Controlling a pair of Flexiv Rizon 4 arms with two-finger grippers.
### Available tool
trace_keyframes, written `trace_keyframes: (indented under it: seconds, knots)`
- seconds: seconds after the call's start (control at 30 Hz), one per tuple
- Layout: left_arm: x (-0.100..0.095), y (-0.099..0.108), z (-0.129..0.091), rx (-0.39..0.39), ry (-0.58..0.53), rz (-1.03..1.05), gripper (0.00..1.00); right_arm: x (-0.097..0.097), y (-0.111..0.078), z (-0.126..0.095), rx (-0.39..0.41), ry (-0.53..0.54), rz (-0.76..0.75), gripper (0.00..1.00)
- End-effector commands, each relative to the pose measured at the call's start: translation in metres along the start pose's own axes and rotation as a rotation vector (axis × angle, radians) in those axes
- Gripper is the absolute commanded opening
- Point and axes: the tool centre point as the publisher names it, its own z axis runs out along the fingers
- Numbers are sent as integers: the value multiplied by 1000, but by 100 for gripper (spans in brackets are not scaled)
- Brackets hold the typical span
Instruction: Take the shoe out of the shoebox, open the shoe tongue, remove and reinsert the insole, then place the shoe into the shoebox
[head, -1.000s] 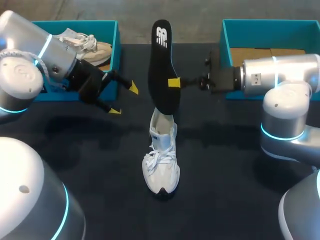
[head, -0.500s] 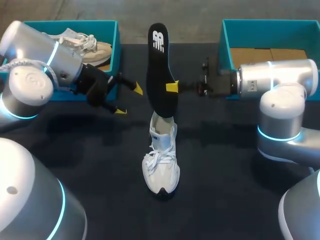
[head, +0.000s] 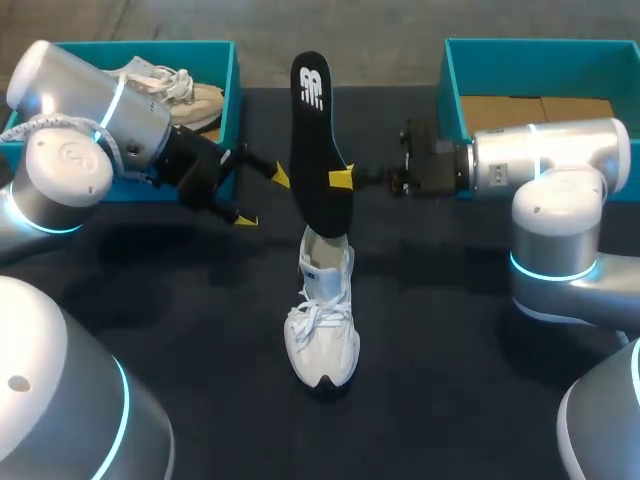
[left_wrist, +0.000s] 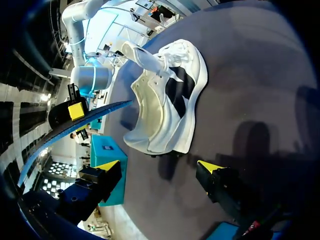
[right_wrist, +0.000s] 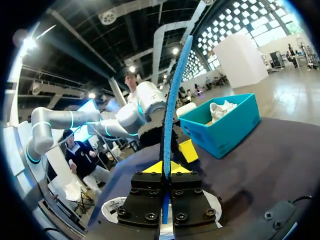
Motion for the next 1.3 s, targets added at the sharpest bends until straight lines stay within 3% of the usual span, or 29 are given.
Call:
trace_keyframes:
  seconds: [0.03, 0.13, 0.27, 0.57, 0.6, 1.3]
  knots:
    - [0, 0, 1, -1, 0, 1, 100, 0, 1, 2, 5, -2, 1, 0]
    - [2, 2, 4, 4, 6, -10, 100, -2, 0, 4, 1, -1, -3, 0]
    - [5, 7, 18, 74, 0, -50, 100, -10, -5, 14, 18, 19, -19, 0]
    - [5, 9, 24, 78, 11, -67, 100, -10, -5, 20, 11, 25, -107, 0]
    - [7, 11, 26, 108, -14, -98, 100, -9, -4, 19, 8, 24, -114, 0]
    - [8, 14, 32, 104, -1, -89, 100, -14, -12, 20, -13, 9, -145, 0]
